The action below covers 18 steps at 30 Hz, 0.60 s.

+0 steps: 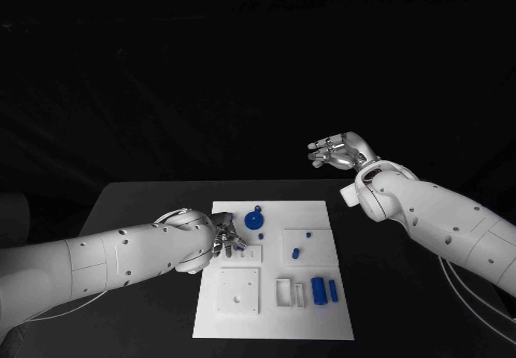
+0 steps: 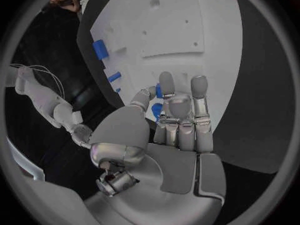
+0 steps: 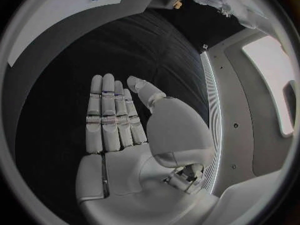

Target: Assemble the parts on the task board

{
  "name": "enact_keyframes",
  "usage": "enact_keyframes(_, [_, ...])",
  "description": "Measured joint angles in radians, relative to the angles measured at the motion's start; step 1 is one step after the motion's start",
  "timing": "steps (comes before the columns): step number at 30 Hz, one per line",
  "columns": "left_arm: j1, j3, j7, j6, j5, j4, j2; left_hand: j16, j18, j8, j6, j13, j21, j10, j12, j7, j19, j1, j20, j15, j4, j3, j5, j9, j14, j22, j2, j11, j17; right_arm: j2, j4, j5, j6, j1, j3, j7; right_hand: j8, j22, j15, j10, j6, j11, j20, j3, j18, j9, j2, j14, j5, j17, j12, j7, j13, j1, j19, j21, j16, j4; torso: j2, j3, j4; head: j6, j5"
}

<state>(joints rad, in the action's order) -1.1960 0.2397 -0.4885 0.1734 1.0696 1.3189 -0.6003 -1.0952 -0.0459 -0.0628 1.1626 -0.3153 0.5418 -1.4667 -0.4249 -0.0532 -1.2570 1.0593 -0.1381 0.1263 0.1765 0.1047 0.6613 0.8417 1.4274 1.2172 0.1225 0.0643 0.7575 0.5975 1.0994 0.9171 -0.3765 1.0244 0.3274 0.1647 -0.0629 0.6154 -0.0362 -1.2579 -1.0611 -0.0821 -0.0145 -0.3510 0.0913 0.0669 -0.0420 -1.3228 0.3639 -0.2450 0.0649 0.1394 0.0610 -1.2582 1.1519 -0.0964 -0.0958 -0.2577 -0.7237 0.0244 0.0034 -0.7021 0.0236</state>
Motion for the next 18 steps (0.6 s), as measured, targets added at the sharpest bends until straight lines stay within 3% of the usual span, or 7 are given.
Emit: enact_keyframes(18, [0.017,0.000,-0.002,0.009,0.018,-0.015,0.012,0.000,0.000,0.002,0.000,0.000,-0.009,-0.002,0.000,0.000,-0.003,0.000,-0.003,-0.002,0.001,-0.001,0.000,-0.003,0.002,0.009,0.000,-0.002,-0.002,-0.002,-0.001,-0.008,0.008,0.000,0.000,-0.003,0.000,-0.017,0.000,0.003,0.000,-0.004,-0.003,0.004,0.000,0.000,0.000,0.000,0.000,0.011,0.000,0.000,0.000,0.000,-0.011,-0.027,0.000,-0.010,0.000,-0.0001,0.0000,-0.003,0.004])
